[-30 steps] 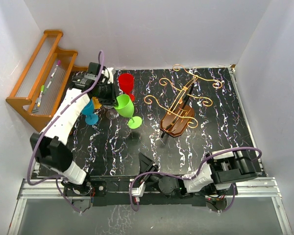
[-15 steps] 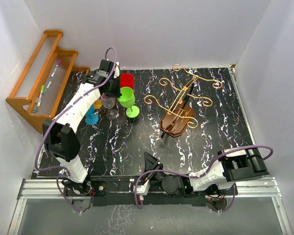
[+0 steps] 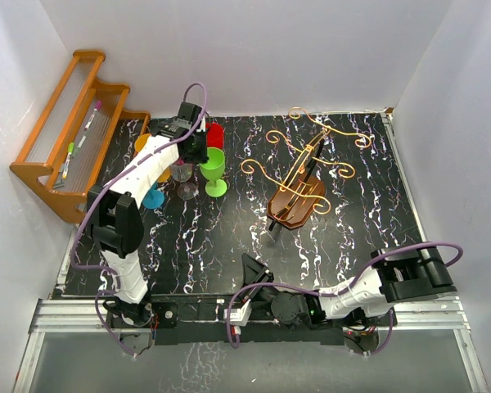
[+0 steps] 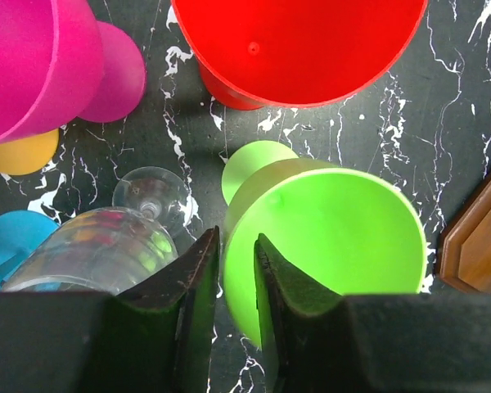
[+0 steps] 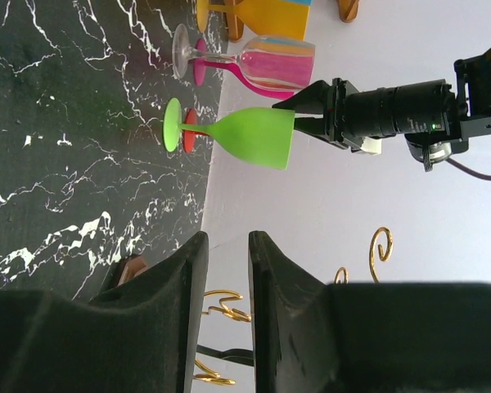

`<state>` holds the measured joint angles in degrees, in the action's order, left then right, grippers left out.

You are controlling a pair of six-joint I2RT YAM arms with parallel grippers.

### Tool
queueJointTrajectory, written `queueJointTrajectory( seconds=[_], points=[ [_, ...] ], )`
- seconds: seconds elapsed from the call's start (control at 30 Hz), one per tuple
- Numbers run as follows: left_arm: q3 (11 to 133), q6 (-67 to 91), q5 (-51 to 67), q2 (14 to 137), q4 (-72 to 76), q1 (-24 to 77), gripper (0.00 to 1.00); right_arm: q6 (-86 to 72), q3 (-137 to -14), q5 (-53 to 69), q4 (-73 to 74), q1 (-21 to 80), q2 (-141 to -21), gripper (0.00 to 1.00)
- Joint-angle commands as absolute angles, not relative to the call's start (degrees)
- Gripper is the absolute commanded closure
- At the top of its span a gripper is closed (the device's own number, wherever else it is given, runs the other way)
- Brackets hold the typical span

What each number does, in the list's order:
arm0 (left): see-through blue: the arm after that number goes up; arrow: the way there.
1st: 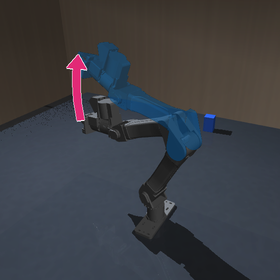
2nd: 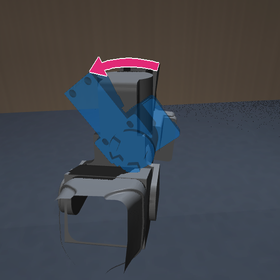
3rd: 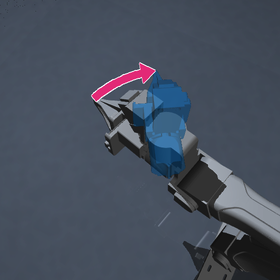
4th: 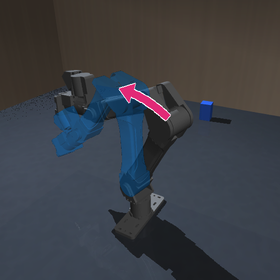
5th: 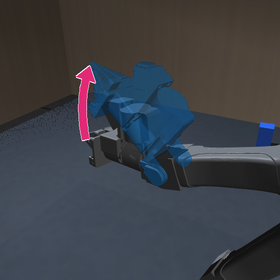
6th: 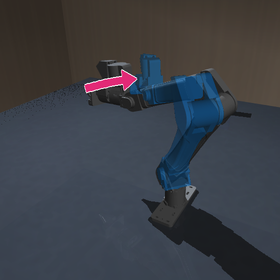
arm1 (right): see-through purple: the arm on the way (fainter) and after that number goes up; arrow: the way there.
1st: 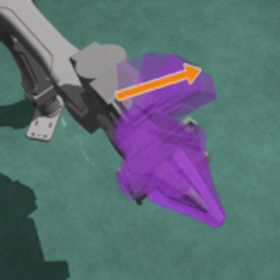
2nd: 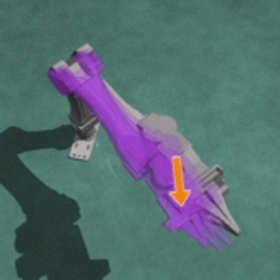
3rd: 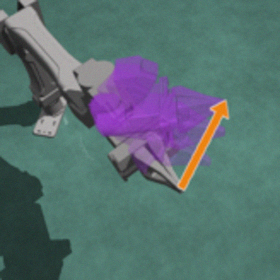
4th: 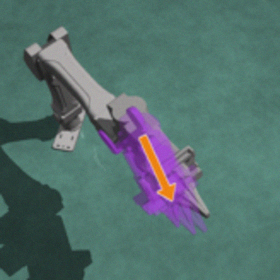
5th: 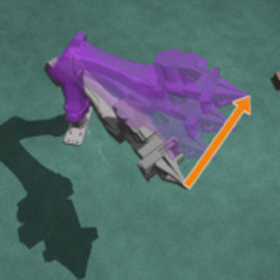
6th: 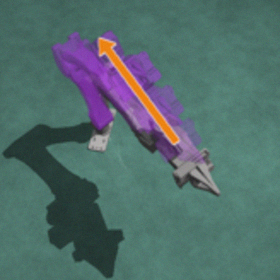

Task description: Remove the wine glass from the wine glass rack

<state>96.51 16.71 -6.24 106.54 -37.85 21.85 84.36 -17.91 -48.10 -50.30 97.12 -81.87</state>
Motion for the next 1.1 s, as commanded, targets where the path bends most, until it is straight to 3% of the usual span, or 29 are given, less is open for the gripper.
queueJointTrajectory(
  seconds=[0.0,0.27,0.43,0.57,0.7,0.87,1.07],
  points=[
    [99.73,16.69,-8.37,104.50,-38.82,22.15,0.76,82.46,-17.75,-48.25,-51.50,97.48,-79.51,0.71],
    [104.03,17.22,-9.13,99.75,-41.62,22.15,0.57,81.59,-17.99,-47.99,-51.16,97.51,-79.82,0.71],
    [106.15,17.25,-8.71,94.23,-41.63,22.15,0.55,81.17,-19.08,-48.08,-51.69,97.47,-80.14,0.70],
    [100.44,16.36,-5.66,84.82,-33.62,22.15,0.54,82.13,-24.36,-46.01,-53.62,95.50,-79.29,0.69],
    [91.73,16.76,-10.66,75.66,-25.17,22.06,0.50,79.71,-35.51,-40.89,-50.43,90.31,-78.52,0.69],
    [86.58,14.30,-18.82,70.42,-21.39,21.97,0.51,76.00,-51.95,-38.62,-48.92,79.14,-81.07,0.69],
    [85.67,12.73,-23.98,71.17,-21.25,22.02,0.51,45.41,-80.16,-36.11,-20.63,54.85,-85.60,0.68]
  ],
)
